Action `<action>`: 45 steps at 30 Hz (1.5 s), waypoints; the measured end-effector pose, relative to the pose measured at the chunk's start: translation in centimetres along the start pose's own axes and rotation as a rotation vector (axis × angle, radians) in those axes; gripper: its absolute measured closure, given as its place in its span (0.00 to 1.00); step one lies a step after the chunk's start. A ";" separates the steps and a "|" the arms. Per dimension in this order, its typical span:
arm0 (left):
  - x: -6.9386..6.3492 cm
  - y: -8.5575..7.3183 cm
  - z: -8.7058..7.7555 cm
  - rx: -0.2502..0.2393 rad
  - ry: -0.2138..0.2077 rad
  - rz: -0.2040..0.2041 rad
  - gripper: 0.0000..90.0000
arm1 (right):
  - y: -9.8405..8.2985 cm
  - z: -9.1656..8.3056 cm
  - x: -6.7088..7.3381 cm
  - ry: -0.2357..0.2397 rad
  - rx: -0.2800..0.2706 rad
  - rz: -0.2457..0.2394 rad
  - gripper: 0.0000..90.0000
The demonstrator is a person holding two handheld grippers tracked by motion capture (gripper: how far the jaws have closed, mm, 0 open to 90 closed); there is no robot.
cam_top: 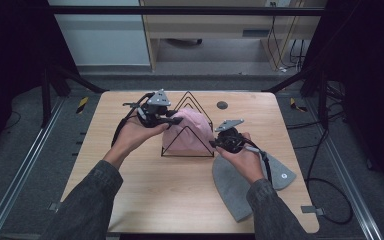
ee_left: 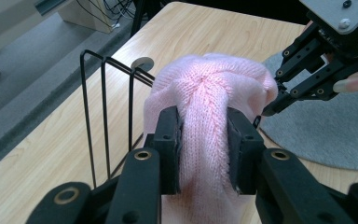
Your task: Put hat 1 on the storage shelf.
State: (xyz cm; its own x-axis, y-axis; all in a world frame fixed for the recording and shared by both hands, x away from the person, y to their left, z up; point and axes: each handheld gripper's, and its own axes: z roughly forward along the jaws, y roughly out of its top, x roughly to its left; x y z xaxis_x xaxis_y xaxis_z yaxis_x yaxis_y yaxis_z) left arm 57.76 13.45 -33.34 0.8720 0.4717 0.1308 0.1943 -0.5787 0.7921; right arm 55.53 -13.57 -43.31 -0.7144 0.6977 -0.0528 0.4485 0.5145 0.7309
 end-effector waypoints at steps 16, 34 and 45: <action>-0.4 -0.3 0.0 -0.015 0.000 -0.015 0.68 | -0.3 0.0 0.2 0.004 0.001 0.011 0.81; -1.6 -1.9 -2.8 -0.111 0.040 -0.099 0.27 | -1.5 -3.6 -0.7 -0.103 0.001 0.031 0.31; -3.0 -6.9 -3.3 -0.065 0.053 -0.146 0.13 | -2.8 -4.4 -3.0 -0.127 0.038 0.074 0.17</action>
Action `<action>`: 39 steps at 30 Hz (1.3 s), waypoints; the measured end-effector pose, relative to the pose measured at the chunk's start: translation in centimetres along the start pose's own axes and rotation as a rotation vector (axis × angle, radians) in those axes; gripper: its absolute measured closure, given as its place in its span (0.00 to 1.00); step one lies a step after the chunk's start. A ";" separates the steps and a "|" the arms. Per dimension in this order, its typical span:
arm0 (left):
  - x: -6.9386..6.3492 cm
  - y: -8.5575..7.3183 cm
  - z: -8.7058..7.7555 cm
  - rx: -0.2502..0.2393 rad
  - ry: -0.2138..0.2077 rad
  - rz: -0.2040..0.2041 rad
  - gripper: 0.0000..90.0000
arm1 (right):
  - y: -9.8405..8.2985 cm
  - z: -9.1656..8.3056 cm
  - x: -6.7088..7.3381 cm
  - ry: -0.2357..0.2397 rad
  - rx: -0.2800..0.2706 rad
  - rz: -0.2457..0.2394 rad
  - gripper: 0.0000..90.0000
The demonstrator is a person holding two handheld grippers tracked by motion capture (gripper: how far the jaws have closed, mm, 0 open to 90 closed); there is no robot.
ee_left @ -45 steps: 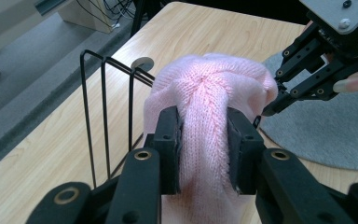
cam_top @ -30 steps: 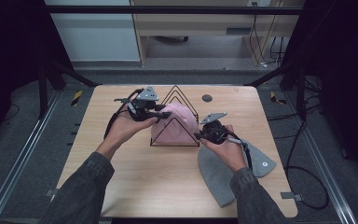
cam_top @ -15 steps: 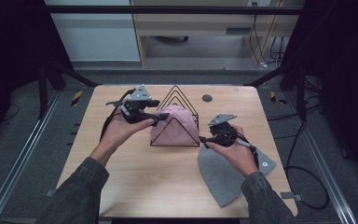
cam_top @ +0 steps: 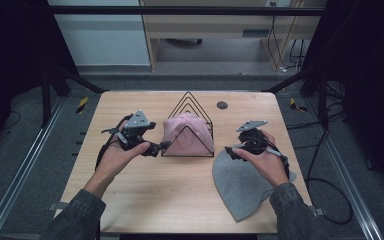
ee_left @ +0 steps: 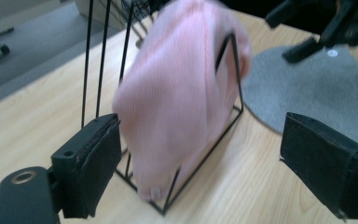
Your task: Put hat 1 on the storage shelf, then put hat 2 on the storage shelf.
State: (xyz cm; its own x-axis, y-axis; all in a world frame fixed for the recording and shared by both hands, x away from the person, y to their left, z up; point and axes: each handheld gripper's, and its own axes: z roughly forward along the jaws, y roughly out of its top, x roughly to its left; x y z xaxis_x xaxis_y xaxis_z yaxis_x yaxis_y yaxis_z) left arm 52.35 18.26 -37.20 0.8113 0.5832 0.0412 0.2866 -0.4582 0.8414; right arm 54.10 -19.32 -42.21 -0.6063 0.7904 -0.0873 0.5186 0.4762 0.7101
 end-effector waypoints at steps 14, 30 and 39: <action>-1.9 -8.1 0.2 0.112 0.070 -0.094 0.10 | -1.8 -0.7 -4.0 -0.050 0.058 0.071 0.36; -3.5 -10.4 -0.2 0.254 0.124 -0.072 0.10 | -4.1 0.9 -8.0 -0.054 0.190 0.177 0.52; -3.4 -10.7 -0.1 0.274 0.118 -0.084 0.10 | -3.9 2.0 -8.7 -0.028 0.307 0.162 0.53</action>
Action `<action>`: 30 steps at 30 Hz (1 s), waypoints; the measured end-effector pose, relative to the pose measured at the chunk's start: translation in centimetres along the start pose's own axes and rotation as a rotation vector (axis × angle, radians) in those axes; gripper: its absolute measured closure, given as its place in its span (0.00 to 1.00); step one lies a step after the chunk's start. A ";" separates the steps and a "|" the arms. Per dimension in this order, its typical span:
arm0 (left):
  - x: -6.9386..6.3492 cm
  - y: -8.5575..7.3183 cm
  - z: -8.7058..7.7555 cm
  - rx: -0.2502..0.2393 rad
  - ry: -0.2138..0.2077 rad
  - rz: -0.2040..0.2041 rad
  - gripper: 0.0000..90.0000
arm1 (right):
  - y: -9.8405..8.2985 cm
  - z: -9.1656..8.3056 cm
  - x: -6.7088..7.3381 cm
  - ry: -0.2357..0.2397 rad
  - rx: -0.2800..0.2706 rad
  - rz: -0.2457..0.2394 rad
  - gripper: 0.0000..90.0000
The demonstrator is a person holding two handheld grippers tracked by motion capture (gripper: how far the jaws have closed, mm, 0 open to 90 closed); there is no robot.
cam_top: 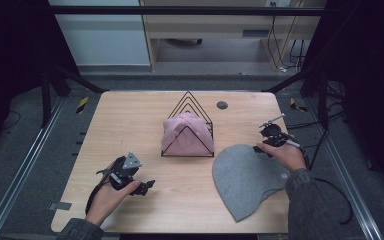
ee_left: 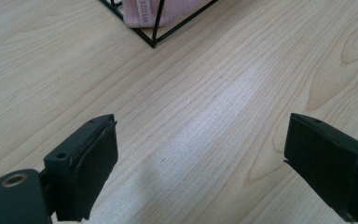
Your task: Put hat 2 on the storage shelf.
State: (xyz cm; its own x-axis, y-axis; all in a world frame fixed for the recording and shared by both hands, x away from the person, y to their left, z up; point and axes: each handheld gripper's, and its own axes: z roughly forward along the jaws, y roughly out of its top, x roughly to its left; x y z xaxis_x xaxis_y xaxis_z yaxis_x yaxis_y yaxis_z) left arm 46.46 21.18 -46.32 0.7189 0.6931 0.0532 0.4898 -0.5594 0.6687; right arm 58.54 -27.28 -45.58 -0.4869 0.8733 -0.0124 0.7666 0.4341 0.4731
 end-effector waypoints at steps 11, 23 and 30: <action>0.1 -0.1 0.0 -0.001 -0.004 -0.002 0.10 | 0.0 1.1 -0.3 0.033 0.066 0.005 0.52; 0.1 -0.1 0.0 0.001 -0.001 0.003 0.11 | -0.5 1.6 -0.2 0.056 0.068 0.005 0.61; 0.2 -0.1 0.0 0.000 0.004 0.001 0.11 | -0.7 1.3 -0.2 0.063 0.063 -0.005 0.82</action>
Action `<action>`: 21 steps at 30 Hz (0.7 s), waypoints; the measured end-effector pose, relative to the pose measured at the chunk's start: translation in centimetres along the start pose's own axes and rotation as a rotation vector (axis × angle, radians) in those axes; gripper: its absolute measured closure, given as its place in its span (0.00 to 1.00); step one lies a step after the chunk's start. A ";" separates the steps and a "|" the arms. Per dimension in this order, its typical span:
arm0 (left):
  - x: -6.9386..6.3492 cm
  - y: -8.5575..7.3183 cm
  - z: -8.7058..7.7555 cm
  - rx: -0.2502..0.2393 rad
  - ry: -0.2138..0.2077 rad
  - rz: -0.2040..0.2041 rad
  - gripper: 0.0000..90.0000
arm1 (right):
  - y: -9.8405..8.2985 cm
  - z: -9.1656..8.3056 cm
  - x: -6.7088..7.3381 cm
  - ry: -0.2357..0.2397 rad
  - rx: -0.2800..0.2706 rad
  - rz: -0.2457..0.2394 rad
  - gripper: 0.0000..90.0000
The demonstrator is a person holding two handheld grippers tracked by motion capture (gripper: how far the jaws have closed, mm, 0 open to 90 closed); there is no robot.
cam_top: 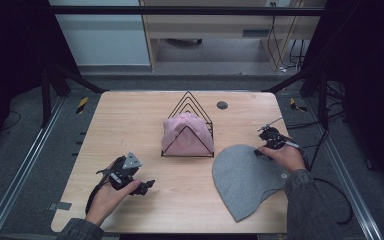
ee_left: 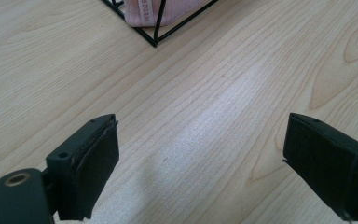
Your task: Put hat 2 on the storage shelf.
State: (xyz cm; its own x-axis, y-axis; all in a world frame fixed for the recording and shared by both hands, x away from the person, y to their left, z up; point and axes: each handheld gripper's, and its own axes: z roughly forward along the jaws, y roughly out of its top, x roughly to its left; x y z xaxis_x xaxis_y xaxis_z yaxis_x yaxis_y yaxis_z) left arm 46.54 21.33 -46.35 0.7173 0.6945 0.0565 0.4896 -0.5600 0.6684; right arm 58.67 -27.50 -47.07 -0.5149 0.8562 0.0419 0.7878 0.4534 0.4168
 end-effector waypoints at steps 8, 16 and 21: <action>0.1 0.0 0.0 -0.002 -0.001 -0.004 0.11 | -1.1 -1.0 0.2 0.020 -0.082 -0.015 0.99; 0.0 0.0 0.1 -0.014 -0.020 -0.022 0.11 | -2.1 -4.4 2.4 0.002 -0.203 -0.084 1.00; 0.0 0.1 0.1 -0.021 -0.034 -0.033 0.10 | -2.7 -6.8 4.4 0.018 -0.289 -0.137 1.00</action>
State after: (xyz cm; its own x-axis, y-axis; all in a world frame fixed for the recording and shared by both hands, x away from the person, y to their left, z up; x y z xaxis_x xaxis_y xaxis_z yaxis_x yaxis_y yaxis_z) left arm 46.62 21.25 -46.40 0.7178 0.6962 0.0094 0.5027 -0.5276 0.6847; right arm 52.00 -26.63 -41.83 -0.6177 0.7863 -0.0174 0.5834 0.4729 0.6603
